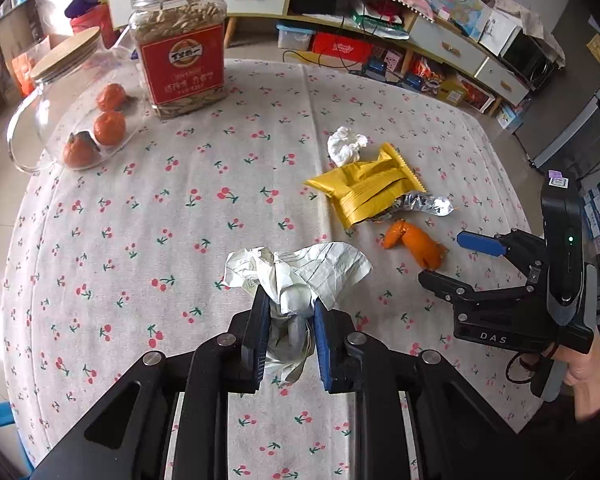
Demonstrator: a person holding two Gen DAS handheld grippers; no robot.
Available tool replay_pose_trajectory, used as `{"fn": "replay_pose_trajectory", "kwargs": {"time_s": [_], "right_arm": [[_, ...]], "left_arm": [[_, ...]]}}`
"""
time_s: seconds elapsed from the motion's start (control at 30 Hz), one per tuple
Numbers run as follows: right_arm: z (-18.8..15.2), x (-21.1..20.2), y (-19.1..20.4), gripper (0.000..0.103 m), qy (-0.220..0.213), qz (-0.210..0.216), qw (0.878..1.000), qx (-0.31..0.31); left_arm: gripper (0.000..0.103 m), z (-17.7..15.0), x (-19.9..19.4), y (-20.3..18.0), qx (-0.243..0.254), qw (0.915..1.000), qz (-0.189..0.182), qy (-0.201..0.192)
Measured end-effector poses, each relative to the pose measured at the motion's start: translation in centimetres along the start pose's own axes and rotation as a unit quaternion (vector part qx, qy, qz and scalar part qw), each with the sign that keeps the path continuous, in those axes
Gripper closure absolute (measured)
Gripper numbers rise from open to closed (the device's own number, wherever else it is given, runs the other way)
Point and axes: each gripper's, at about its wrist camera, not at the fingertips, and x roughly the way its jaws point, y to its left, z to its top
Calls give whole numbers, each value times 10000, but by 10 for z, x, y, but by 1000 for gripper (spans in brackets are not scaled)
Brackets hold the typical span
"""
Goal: Collect trash
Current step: 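Grasp the white tissue with the left tool while the right tool grasps the orange peel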
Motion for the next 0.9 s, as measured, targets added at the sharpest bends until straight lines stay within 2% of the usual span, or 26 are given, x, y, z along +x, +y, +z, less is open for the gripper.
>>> {"fn": "replay_pose_trajectory", "kwargs": {"time_s": [0.1,0.2,0.33,0.4,0.47,0.6,0.9], "right_arm": [[4,5,-1,27,-77,-75,9999,56],[10,5,-3,30,-213,85,9996,181],[13,8,4,43,-311,120,9994,124],[13,7,6,69,-352,75,9993,71],[12,4,6,83,-336,160,9993,103],[2,-6,4,86,-328,138,9993,107],[-25,-58,-12,87,-640,177,9978,87]], "left_arm": [[82,-7,6,8,-37,9999,99,116],[82,-12,9,13,-34,9997,150,167],[82,-17,10,15,15,9996,182,206],[82,-18,10,14,28,9996,166,220],[82,-20,10,13,32,9996,155,215],[82,-19,9,6,48,9998,82,190],[82,-17,6,-20,182,9998,-30,110]]}}
